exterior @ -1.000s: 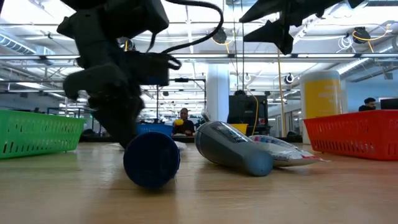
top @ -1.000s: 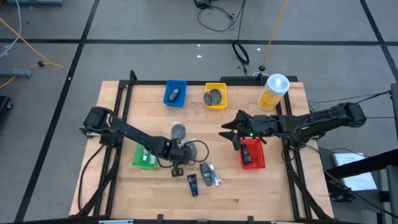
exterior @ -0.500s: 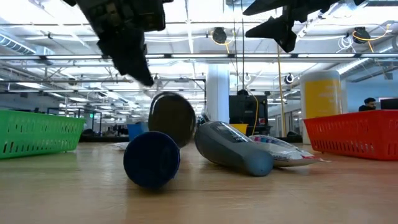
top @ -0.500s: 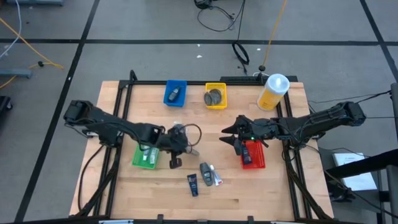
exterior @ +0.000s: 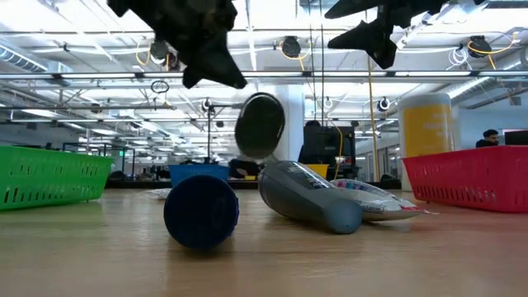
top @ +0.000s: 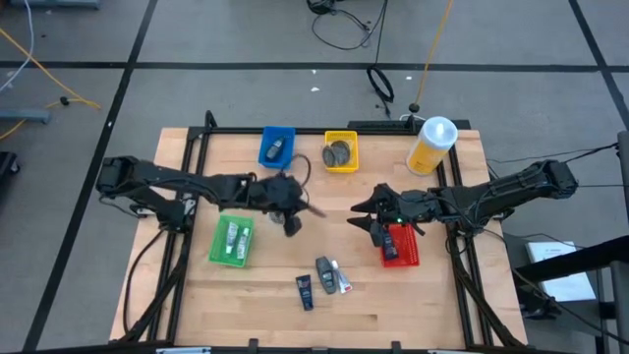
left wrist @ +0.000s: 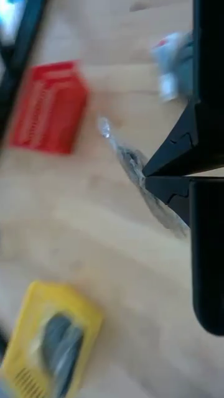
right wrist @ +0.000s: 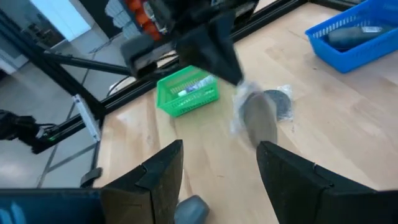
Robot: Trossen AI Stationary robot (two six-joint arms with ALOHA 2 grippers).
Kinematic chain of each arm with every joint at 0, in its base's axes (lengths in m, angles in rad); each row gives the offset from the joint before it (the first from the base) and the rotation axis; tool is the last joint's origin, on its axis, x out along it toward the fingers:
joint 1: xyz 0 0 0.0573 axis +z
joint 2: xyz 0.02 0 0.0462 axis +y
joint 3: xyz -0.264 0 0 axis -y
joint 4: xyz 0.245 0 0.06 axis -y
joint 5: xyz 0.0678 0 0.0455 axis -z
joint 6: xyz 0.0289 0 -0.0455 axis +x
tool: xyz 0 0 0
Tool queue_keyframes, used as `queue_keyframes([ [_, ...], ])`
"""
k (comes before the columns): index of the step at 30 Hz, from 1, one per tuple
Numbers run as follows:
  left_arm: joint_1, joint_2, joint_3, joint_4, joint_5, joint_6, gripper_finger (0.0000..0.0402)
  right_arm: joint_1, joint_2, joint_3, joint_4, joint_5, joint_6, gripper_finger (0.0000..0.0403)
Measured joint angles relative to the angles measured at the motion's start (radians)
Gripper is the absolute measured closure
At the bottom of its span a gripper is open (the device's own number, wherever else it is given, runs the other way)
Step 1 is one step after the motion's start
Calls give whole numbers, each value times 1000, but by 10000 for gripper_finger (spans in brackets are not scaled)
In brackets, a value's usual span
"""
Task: Pick & Place Travel size toiletries
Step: Put the black hairbrush into the yellow bin
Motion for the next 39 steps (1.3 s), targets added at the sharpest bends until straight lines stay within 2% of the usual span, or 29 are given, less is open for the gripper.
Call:
queue_keyframes([
  [10,173,-1,0,148,0,-30,401,0,0,0,9,119,-1,206],
  [23,342,4,1,339,16,-42,401,-23,0,0,9,366,15,206],
  [32,371,4,1,347,105,-53,401,-171,1,0,32,361,-237,206],
  [36,352,4,1,345,115,-54,401,-259,21,1,160,191,-440,206],
  [39,330,4,1,344,115,-55,401,-315,58,-1,201,74,-498,206],
])
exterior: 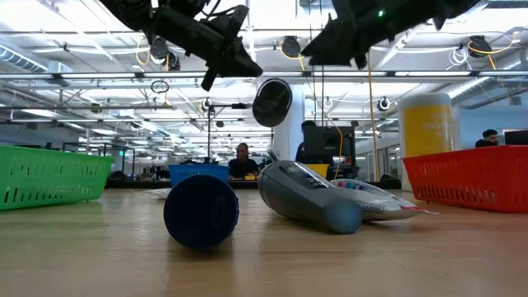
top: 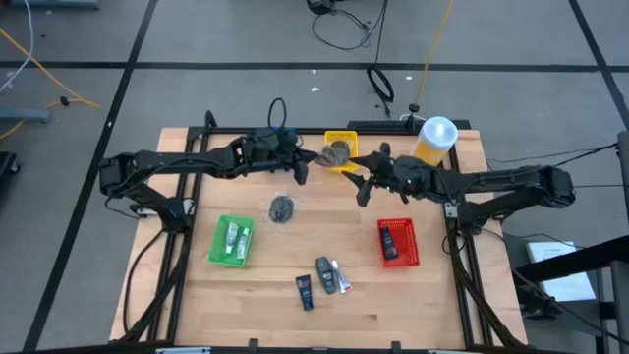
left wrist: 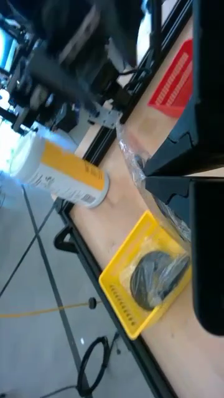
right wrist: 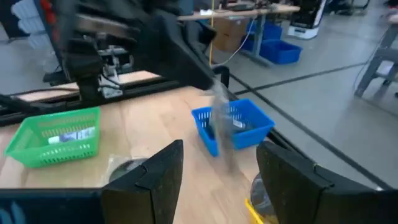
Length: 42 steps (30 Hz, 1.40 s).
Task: Pick & Place Travel size toiletries
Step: Put the black hairbrush into the yellow bin
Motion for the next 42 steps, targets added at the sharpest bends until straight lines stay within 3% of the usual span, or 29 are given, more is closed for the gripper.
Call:
queue_keyframes([
  [5,-18,0,0,-3,-5,-5,401,-57,54,1,32,-131,-3,206],
  [14,-23,0,0,0,-10,-36,401,-65,148,1,100,-156,-83,161],
  [21,-25,0,0,0,-10,-54,401,-70,225,1,235,-157,-107,165],
  [27,-25,0,0,3,-10,-54,401,-93,262,1,249,-158,-68,226],
  [35,-22,0,0,5,-11,-45,401,-141,282,1,273,-211,25,376],
  [42,-14,0,0,-1,-14,-27,399,-168,283,1,262,-215,98,374],
])
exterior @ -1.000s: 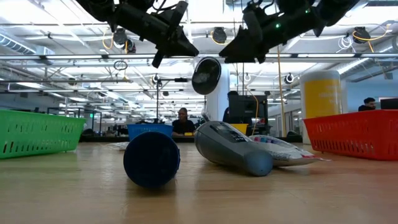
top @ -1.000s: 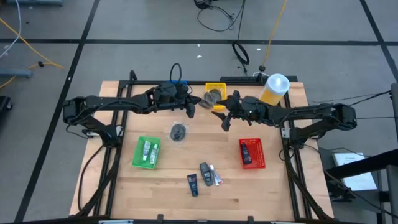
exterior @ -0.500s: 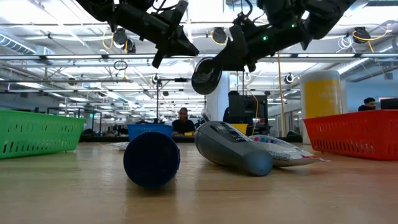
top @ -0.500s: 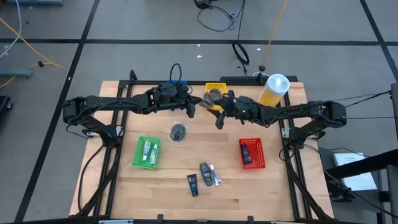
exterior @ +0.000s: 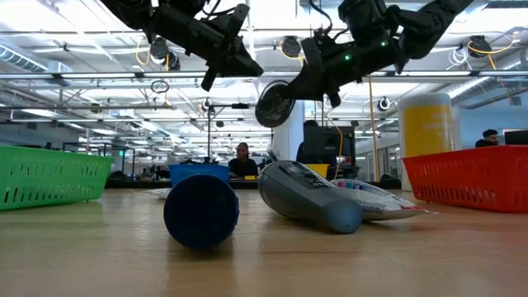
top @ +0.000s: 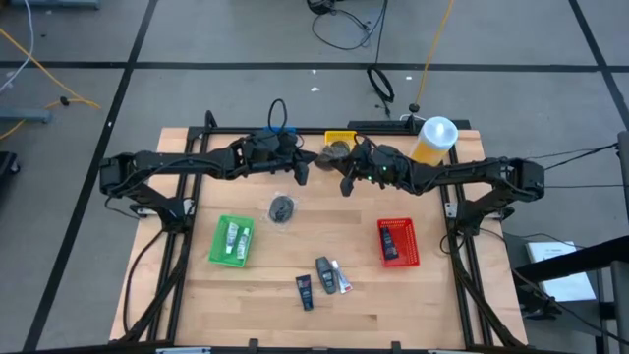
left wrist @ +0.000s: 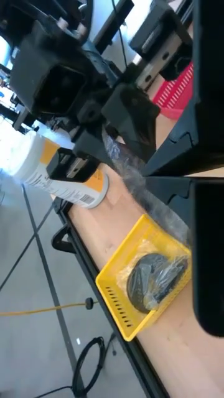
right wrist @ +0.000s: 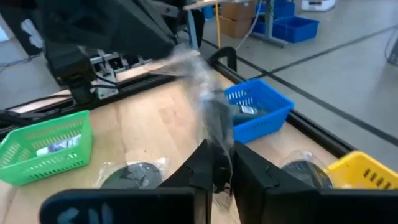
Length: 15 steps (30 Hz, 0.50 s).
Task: Pick & Place Travel size toiletries
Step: Put the black hairbrush into the yellow bin
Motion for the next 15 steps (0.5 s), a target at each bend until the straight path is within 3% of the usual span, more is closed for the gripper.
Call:
queue_keyframes([
  [6,0,0,0,0,-22,38,363,-13,0,0,-15,5,21,381],
  [15,0,0,0,-102,-22,-1,259,-124,0,0,-32,53,163,381],
])
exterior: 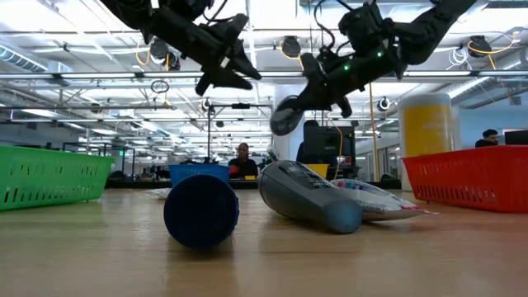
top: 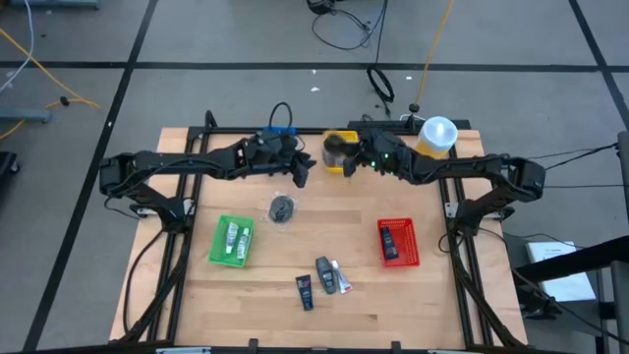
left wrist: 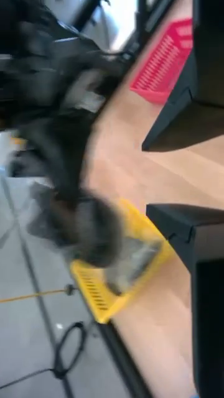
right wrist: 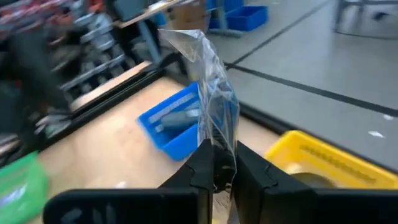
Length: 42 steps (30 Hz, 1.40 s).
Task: Pick & Place Travel size toiletries
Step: Put the black hairbrush into the yellow bin
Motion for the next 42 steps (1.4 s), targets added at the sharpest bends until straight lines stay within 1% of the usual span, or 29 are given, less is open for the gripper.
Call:
queue_keyframes([
  [3,-3,0,0,-64,0,-1,245,-69,0,0,-26,5,47,381],
  [6,-12,0,0,-127,0,0,246,-123,16,0,-52,4,89,381],
  [9,-28,0,0,-179,1,2,254,-159,43,-1,-54,-63,136,377],
  [11,-39,0,0,-221,2,2,261,-166,69,0,-43,-97,159,375],
  [14,-57,0,0,-297,3,5,271,-159,83,-3,-79,-98,166,375],
  [18,-76,0,0,-410,4,2,280,-155,78,0,-83,-100,159,375],
  [21,-89,0,0,-481,4,0,284,-156,82,-2,-115,-100,155,368],
  [23,-96,0,0,-523,4,0,284,-156,97,-1,-96,-101,140,361],
  [26,-106,0,0,-596,5,-18,284,-156,113,-4,-106,-131,137,348],
  [30,-107,0,0,-666,35,-56,284,-149,118,0,-78,-127,138,324],
  [38,-108,0,0,-697,55,-54,284,-149,116,-1,-57,-124,183,238],
  [42,-108,0,0,-726,53,-17,284,-154,96,-2,-54,-127,152,210],
])
